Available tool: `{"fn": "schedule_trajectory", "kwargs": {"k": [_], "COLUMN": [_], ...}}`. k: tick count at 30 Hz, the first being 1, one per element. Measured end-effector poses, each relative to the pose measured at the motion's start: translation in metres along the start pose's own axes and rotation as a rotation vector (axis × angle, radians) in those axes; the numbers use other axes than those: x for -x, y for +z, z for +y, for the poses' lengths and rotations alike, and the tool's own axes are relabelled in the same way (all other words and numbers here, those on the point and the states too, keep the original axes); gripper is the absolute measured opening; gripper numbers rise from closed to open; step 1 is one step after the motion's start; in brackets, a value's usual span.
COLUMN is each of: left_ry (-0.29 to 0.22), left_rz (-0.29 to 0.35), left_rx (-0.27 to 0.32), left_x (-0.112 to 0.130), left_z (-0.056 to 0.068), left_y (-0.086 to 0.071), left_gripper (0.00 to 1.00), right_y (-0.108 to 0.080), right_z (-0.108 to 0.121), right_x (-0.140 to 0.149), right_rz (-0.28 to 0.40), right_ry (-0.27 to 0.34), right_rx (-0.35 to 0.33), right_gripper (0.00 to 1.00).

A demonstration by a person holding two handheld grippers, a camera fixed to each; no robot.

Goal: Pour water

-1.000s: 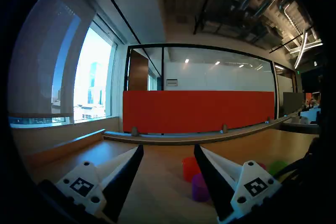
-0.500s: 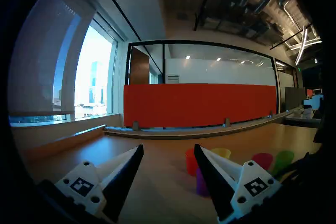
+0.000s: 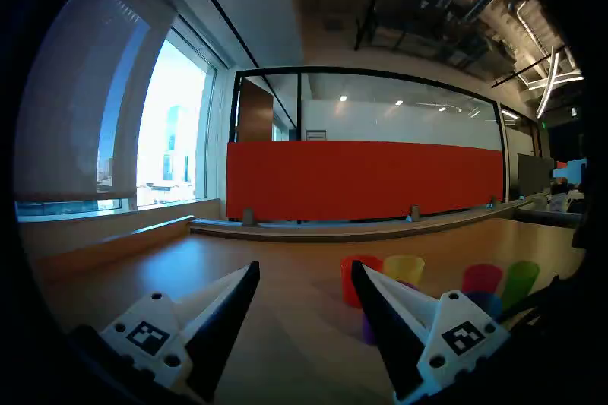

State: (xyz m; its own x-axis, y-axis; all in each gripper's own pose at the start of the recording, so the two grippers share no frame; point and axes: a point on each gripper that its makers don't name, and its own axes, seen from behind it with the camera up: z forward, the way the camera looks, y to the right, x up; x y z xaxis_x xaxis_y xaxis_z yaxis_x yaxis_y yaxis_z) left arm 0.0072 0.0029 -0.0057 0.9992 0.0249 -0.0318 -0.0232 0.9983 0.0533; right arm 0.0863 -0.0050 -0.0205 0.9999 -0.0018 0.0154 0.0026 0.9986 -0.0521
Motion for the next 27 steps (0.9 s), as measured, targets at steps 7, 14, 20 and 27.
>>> {"fn": "schedule_trajectory", "kwargs": {"k": [7,14,20,27], "left_ry": [-0.002,0.009,0.010,0.010], "left_rz": [-0.011,-0.022,-0.044,-0.048], "left_rx": [-0.002,0.000,-0.002,0.003], "left_x": [0.006,0.009,0.014,0.015], "left_z": [-0.001,0.000,-0.001,0.000], "left_y": [0.002,0.004,0.006,0.008], "left_gripper": [0.89,0.89,0.89,0.89], "right_y": [-0.004,-0.007,-0.009,-0.010], "right_z": [0.001,0.003,0.001,0.000], "right_x": [-0.001,-0.004,-0.003,-0.004], "right_rz": [0.002,0.005,0.004,0.004], "right_ry": [-0.001,-0.001,0.000,0.001], "right_rx": [0.003,0.002,-0.006,-0.011], "right_gripper": [0.99,0.99,0.99,0.99]}}
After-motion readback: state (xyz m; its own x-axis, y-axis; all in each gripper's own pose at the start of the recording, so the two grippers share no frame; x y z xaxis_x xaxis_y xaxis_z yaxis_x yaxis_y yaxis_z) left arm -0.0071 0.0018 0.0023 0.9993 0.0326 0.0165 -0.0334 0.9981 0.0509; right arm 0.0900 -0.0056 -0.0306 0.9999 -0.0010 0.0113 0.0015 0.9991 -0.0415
